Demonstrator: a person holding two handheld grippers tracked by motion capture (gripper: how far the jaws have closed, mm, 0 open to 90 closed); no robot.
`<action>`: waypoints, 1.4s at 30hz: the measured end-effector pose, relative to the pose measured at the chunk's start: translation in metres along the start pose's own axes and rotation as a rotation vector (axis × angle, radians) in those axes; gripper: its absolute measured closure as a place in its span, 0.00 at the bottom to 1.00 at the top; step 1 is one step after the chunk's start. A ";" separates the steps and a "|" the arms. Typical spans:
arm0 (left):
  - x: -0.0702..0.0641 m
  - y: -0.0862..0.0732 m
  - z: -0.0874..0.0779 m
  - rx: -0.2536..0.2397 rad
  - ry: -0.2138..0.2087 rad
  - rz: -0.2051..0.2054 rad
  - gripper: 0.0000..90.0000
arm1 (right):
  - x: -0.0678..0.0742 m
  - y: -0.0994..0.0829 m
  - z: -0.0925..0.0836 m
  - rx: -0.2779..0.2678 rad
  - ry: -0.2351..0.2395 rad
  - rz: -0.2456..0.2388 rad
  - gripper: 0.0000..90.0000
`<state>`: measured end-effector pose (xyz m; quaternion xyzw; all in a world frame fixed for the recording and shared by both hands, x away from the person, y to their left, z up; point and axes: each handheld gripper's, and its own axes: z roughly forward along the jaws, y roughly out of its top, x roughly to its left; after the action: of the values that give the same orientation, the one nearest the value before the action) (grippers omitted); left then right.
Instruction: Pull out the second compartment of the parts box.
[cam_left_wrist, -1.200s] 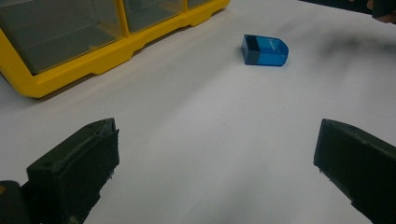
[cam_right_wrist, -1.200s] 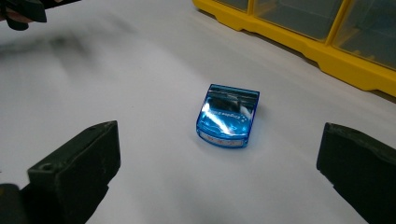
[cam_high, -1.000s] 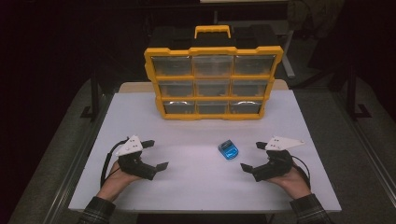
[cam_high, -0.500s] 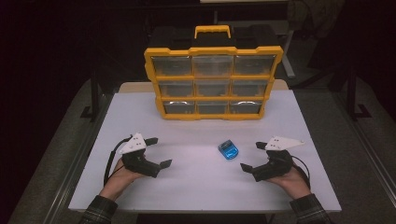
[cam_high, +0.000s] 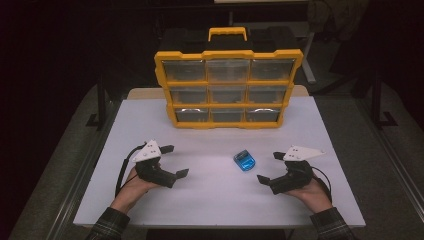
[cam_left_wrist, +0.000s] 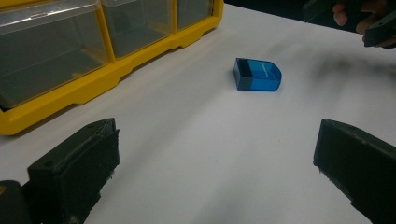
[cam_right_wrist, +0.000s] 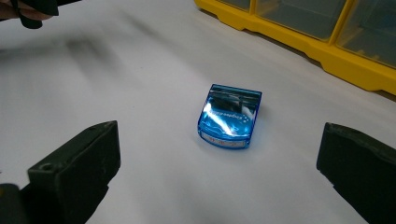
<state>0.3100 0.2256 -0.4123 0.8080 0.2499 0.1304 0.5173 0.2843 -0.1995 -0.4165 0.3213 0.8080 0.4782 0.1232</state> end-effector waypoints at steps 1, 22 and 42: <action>0.000 0.001 0.001 -0.001 0.000 -0.005 0.00 | 0.000 0.000 0.000 0.000 0.000 -0.002 0.00; -0.001 0.012 0.019 -0.007 -0.015 0.012 0.00 | -0.001 0.000 0.002 0.002 0.003 -0.009 0.00; -0.003 0.020 0.042 0.000 -0.032 0.029 0.00 | -0.001 0.001 0.004 0.001 0.008 -0.009 0.00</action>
<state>0.3326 0.1850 -0.4119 0.8137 0.2300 0.1246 0.5192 0.2876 -0.1971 -0.4174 0.3159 0.8103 0.4784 0.1217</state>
